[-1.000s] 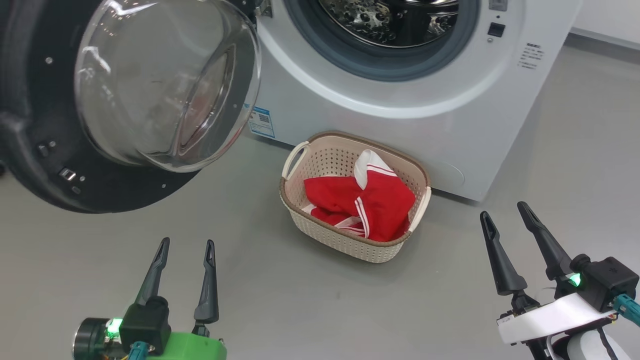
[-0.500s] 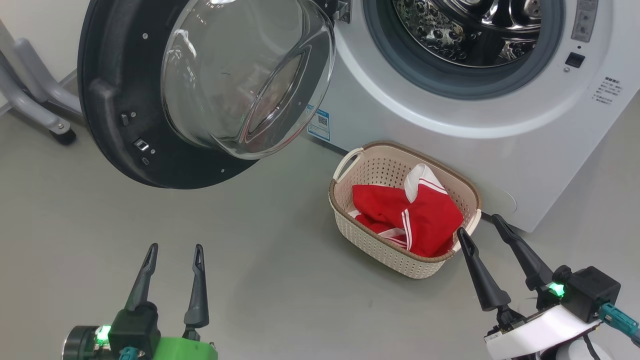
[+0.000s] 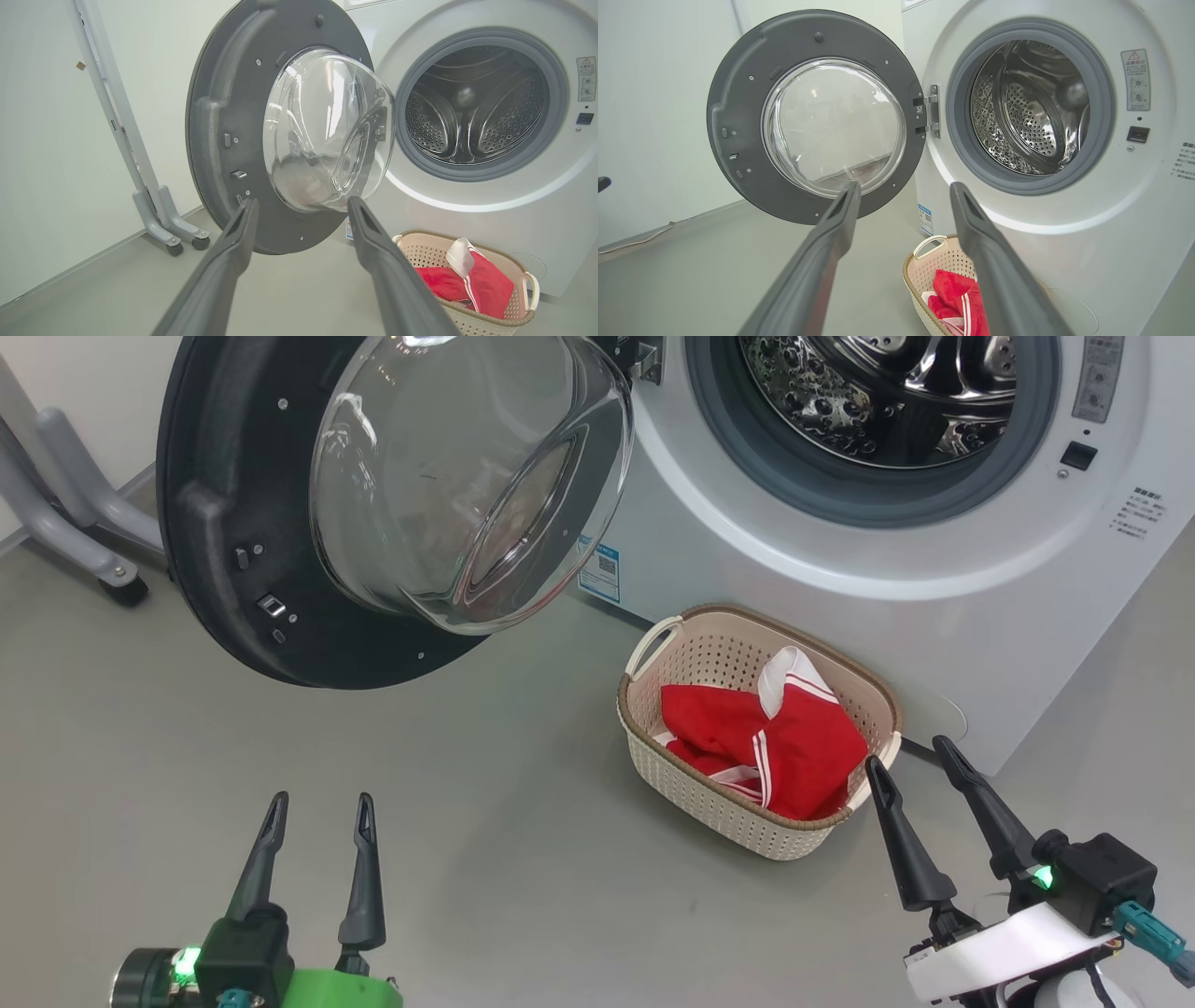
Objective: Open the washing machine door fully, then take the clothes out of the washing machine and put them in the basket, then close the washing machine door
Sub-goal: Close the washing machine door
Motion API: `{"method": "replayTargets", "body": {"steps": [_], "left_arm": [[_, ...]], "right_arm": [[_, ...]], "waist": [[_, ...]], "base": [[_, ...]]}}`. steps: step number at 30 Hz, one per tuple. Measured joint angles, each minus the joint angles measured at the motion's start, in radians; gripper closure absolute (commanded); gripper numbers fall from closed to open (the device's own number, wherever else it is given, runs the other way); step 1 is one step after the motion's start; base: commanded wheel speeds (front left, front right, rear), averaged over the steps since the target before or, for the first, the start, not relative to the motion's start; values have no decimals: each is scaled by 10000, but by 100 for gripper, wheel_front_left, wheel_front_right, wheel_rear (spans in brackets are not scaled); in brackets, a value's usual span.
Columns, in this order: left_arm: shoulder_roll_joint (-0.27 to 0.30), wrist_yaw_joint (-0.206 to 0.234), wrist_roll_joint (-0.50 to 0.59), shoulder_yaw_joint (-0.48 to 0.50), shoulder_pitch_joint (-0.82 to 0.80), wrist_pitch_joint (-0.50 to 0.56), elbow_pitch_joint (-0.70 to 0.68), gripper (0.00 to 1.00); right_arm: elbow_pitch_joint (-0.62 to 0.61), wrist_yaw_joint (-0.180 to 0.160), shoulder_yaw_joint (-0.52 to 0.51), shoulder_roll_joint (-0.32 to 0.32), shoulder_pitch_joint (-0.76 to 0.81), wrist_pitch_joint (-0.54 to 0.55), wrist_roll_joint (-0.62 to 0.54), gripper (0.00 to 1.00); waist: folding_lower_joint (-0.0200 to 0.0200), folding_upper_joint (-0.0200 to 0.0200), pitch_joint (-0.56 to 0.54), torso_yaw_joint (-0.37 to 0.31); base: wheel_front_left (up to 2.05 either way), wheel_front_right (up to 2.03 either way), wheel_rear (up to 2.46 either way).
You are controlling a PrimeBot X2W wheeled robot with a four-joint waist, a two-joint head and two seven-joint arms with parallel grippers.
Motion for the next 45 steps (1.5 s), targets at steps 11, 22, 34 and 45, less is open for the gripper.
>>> {"method": "replayTargets", "body": {"steps": [11, 22, 34, 45], "left_arm": [[0, 0, 0, -12, 31, 0, -6, 0], [0, 0, 2, -19, 34, 0, -23, 0], [0, 0, 44, -86, 35, 0, 25, 0], [2, 0, -96, -142, 35, 0, 61, 100]], "right_arm": [[56, 0, -23, 52, -1, 0, -6, 0], [96, 0, -40, 79, -1, 0, -8, 0], [142, 0, -61, 119, -1, 0, -12, 0], [148, 0, -67, 157, -1, 0, -52, 0]], "waist": [[0, 0, -34, -23], [0, 0, -40, -32], [0, 0, -100, -60], [0, 0, -140, -101]], "base": [[0, 0, 0], [0, 0, 0], [0, 0, 0], [0, 0, 0]]}}
